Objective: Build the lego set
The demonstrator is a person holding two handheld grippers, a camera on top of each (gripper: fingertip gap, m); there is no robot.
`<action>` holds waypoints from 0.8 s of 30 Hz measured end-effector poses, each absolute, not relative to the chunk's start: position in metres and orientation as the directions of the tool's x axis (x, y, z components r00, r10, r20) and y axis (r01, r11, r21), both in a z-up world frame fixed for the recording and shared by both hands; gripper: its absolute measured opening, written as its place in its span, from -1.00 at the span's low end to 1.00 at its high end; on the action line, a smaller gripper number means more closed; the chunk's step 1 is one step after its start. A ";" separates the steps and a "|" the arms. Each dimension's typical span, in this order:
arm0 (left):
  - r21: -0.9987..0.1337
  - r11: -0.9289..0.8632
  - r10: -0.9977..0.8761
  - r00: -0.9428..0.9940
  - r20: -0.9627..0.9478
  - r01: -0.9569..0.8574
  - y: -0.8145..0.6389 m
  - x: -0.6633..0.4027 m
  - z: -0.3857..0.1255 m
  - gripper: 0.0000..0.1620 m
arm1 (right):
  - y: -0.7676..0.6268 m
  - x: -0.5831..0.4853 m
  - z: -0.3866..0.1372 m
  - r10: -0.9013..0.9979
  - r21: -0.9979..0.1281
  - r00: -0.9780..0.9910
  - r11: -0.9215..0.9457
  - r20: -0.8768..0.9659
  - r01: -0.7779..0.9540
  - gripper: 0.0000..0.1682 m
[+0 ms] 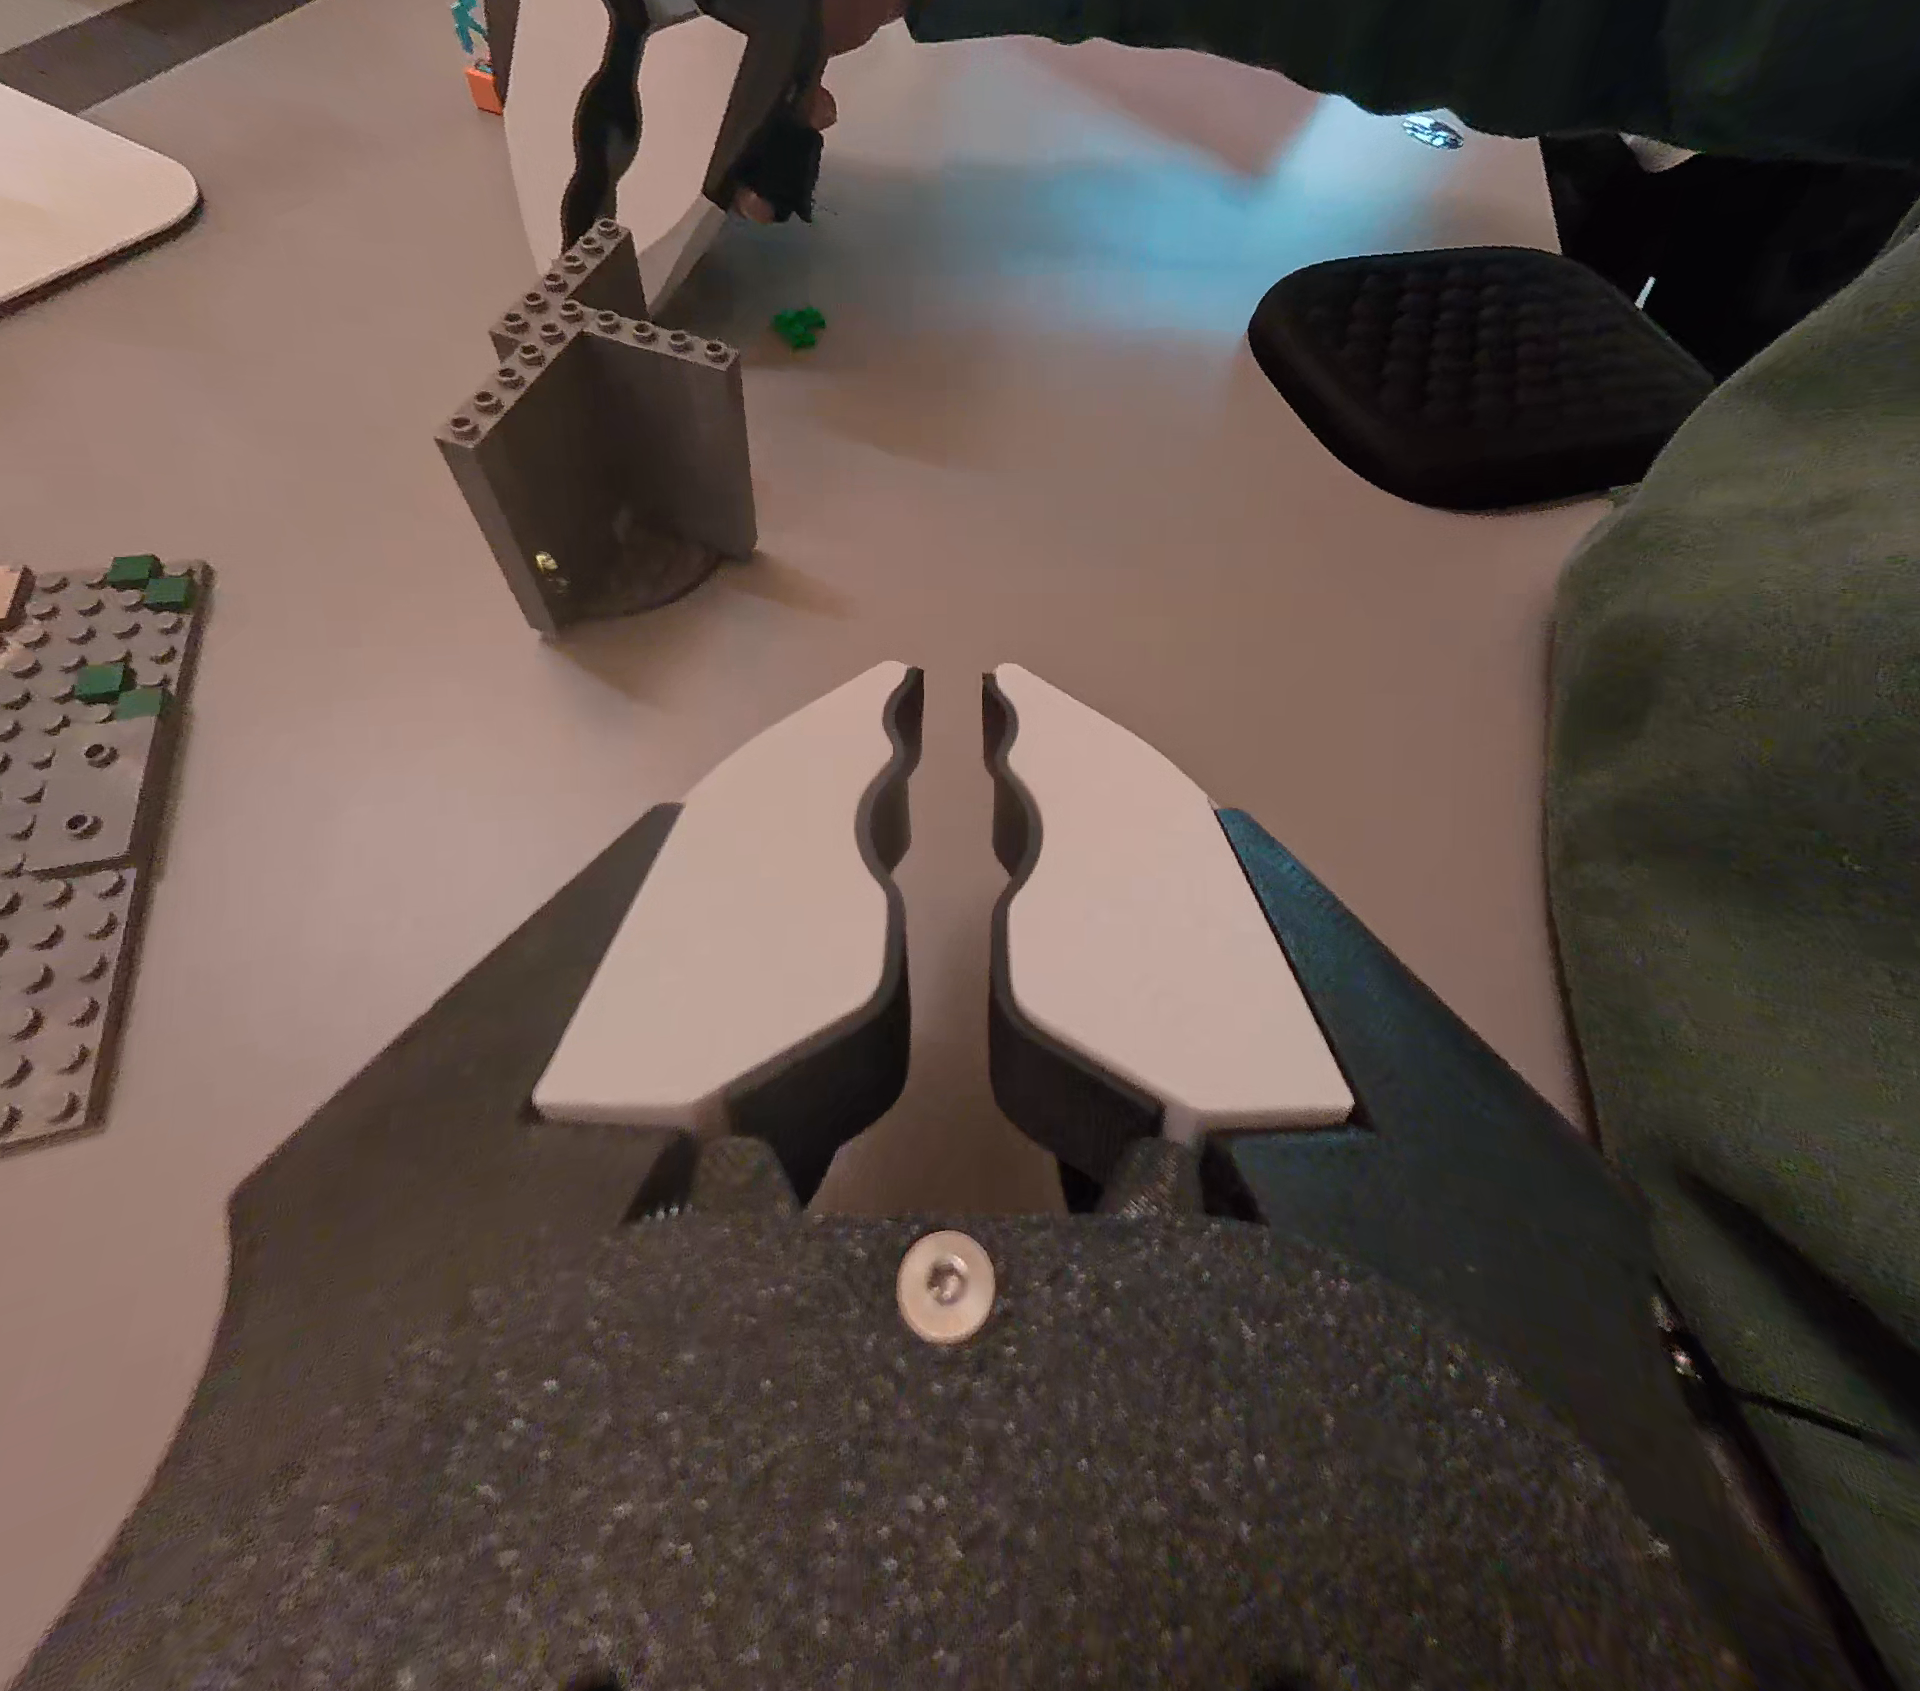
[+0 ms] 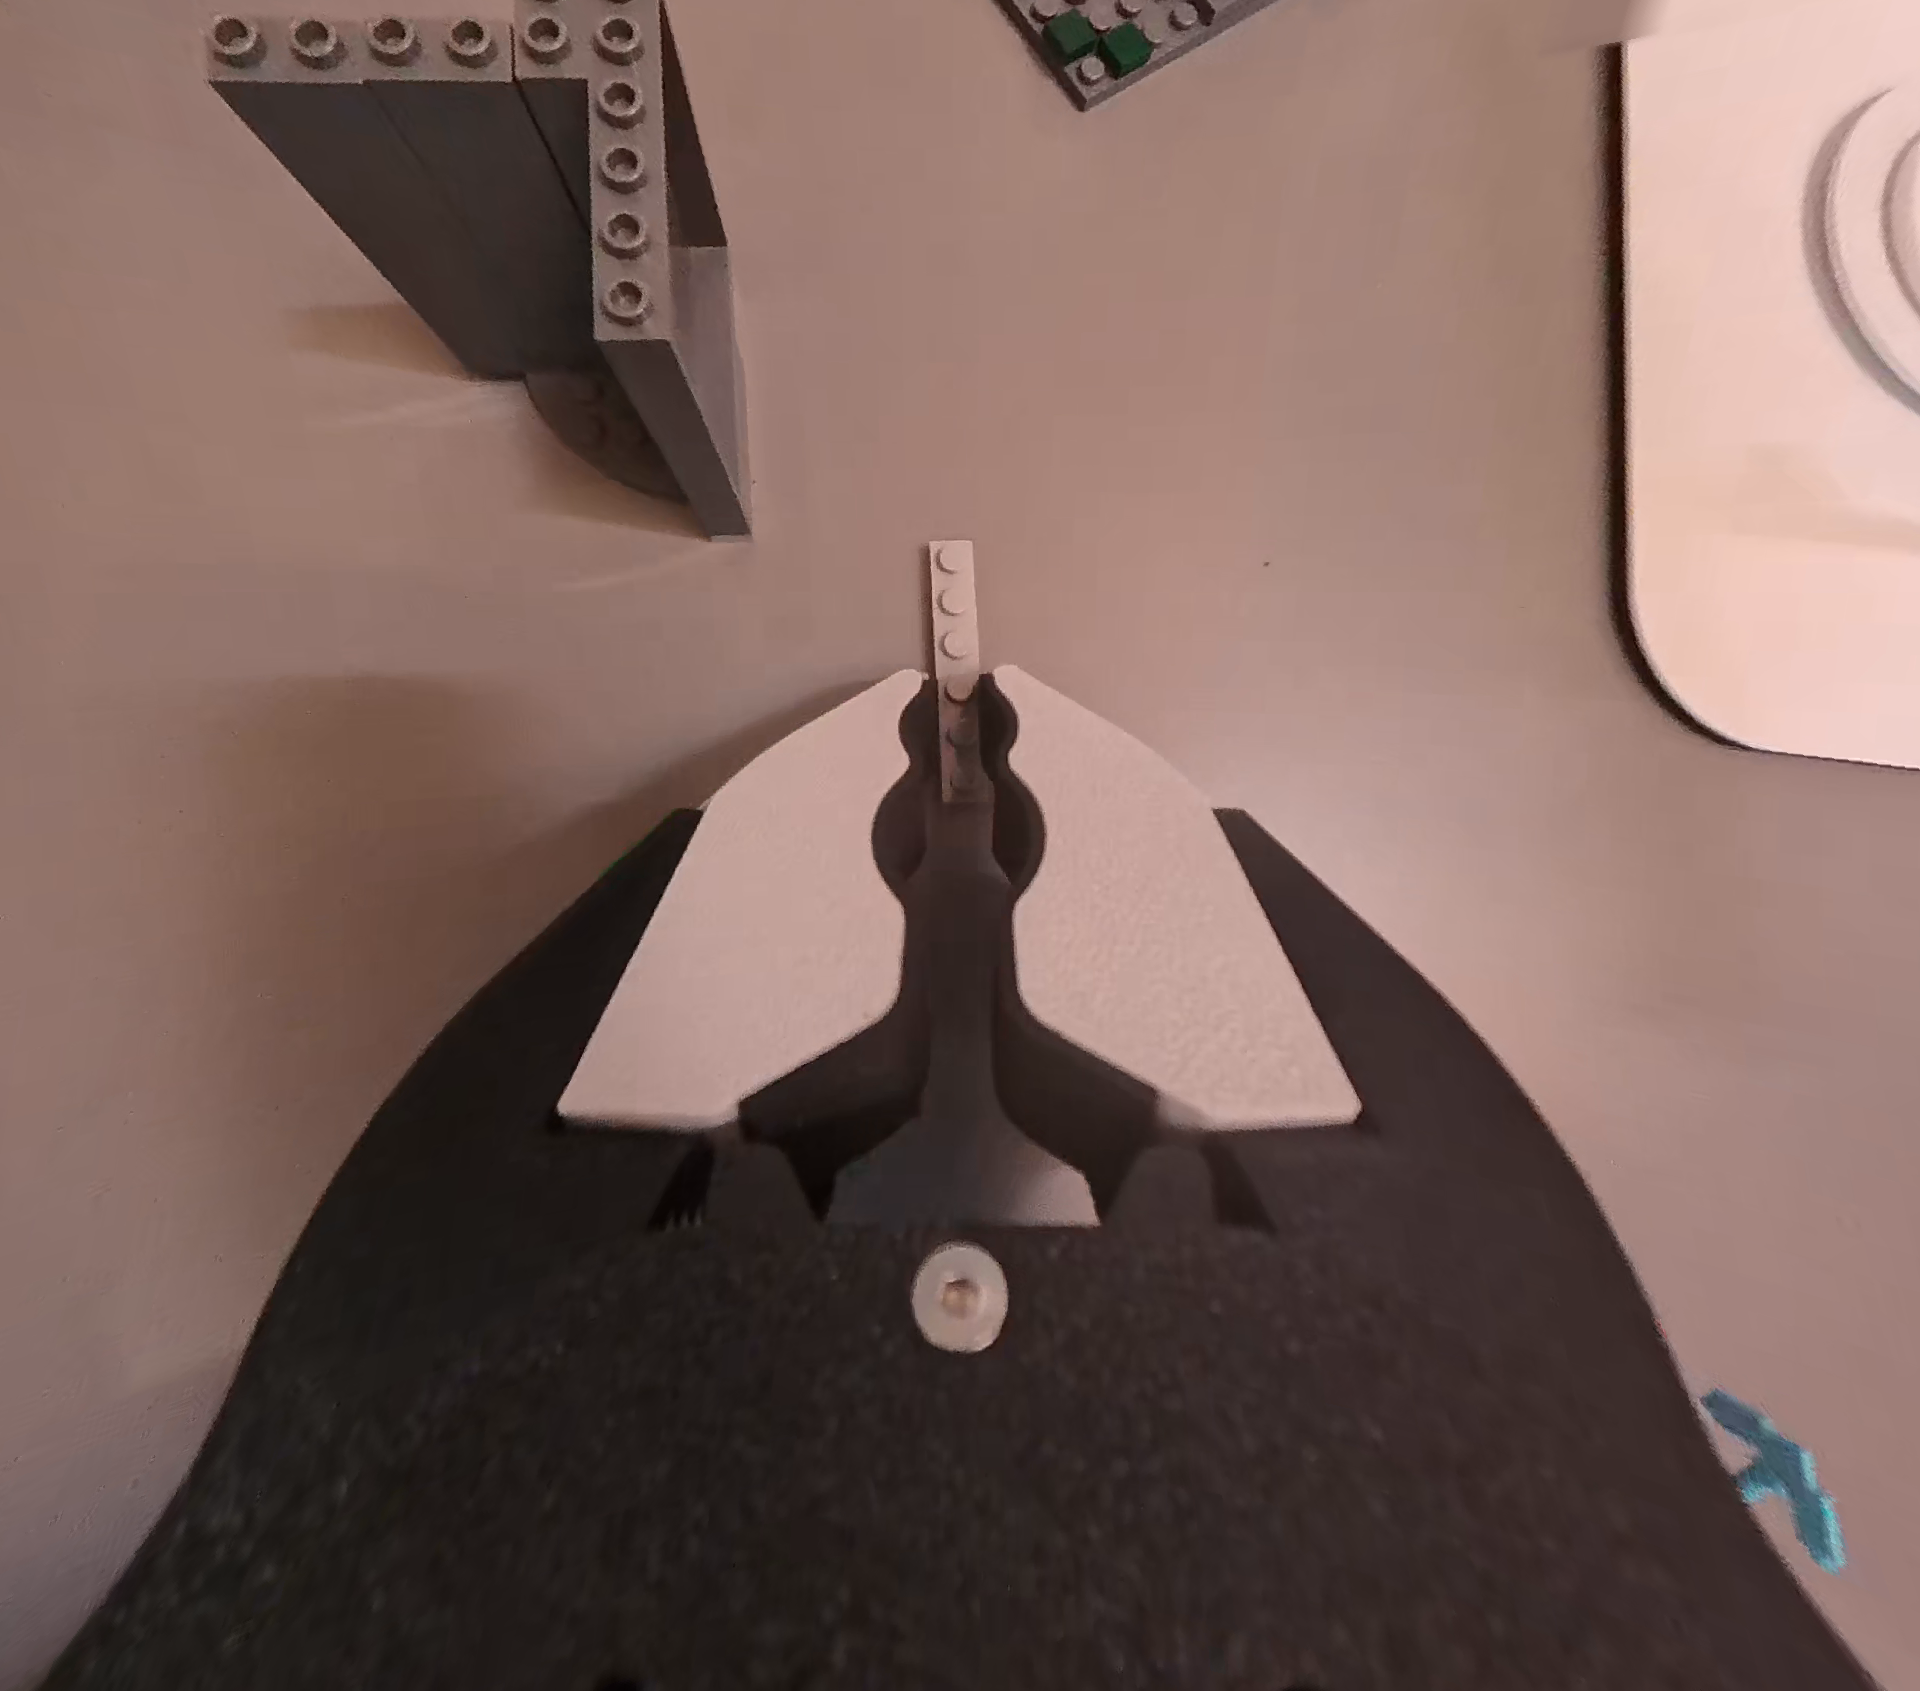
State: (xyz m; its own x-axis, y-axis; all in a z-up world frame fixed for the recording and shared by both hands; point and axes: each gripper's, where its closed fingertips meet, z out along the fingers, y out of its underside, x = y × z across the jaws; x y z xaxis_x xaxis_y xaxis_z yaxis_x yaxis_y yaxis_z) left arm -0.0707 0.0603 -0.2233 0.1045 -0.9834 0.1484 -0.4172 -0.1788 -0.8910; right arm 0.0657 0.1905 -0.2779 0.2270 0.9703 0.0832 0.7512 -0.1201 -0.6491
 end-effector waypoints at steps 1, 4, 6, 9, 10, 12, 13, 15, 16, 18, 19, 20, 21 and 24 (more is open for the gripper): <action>-0.891 -0.177 -0.984 0.103 0.147 -0.418 0.060 -0.070 -0.224 -0.87 | 0.191 0.066 -0.278 0.971 -0.647 0.225 -0.119 0.084 0.754 -0.92; -0.889 -0.178 -0.984 0.104 0.148 -0.422 0.059 -0.071 -0.225 -0.87 | 0.190 0.065 -0.278 0.971 -0.643 0.220 -0.110 0.093 0.758 -0.92; -0.890 -0.182 -0.983 0.106 0.151 -0.419 0.059 -0.071 -0.225 -0.87 | 0.190 0.064 -0.278 0.971 -0.641 0.220 -0.108 0.097 0.760 -0.92; -0.892 -0.176 -0.984 0.105 0.145 -0.416 0.058 -0.072 -0.223 -0.88 | 0.190 0.064 -0.278 0.969 -0.640 0.225 -0.109 0.103 0.761 -0.91; -0.894 -0.171 -0.985 0.105 0.140 -0.414 0.057 -0.072 -0.222 -0.88 | 0.190 0.064 -0.278 0.968 -0.639 0.228 -0.109 0.107 0.762 -0.91; -0.900 -0.159 -0.986 0.105 0.127 -0.406 0.056 -0.072 -0.217 -0.88 | 0.190 0.064 -0.274 0.965 -0.646 0.237 -0.108 0.116 0.756 -0.87; -0.904 -0.153 -0.987 0.107 0.120 -0.400 0.056 -0.073 -0.214 -0.88 | 0.190 0.063 -0.269 0.962 -0.659 0.246 -0.109 0.119 0.744 -0.85; -0.915 -0.145 -0.987 0.119 0.107 -0.378 0.056 -0.076 -0.205 -0.87 | 0.191 0.065 -0.254 0.951 -0.694 0.283 -0.117 0.129 0.710 -0.82; -0.921 -0.142 -0.986 0.131 0.100 -0.363 0.057 -0.079 -0.198 -0.88 | 0.191 0.066 -0.246 0.943 -0.711 0.305 -0.123 0.134 0.692 -0.80; -0.934 -0.133 -0.984 0.154 0.085 -0.331 0.059 -0.087 -0.183 -0.89 | 0.187 0.070 -0.229 0.924 -0.745 0.354 -0.136 0.141 0.653 -0.78; -0.941 -0.127 -0.982 0.171 0.076 -0.312 0.061 -0.092 -0.174 -0.89 | 0.183 0.072 -0.220 0.914 -0.763 0.379 -0.142 0.143 0.631 -0.78; -0.949 -0.119 -0.980 0.188 0.065 -0.293 0.062 -0.099 -0.165 -0.90 | 0.176 0.073 -0.212 0.906 -0.785 0.400 -0.145 0.140 0.603 -0.78; -0.955 -0.109 -0.976 0.210 0.051 -0.275 0.064 -0.107 -0.154 -0.92 | 0.169 0.074 -0.203 0.895 -0.808 0.425 -0.149 0.134 0.570 -0.78; -0.970 -0.074 -0.951 0.310 -0.002 -0.233 0.077 -0.141 -0.121 -0.97 | 0.140 0.070 -0.180 0.872 -0.876 0.481 -0.159 0.092 0.455 -0.79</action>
State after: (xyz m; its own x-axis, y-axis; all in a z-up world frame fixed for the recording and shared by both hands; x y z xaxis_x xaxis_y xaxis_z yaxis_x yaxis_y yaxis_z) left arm -0.1412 0.0765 -0.1214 0.3102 -0.9507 -0.0017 -0.2335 -0.0744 -0.9695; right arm 0.0696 0.1403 -0.1802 0.4815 0.8716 0.0922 0.4550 -0.1587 -0.8762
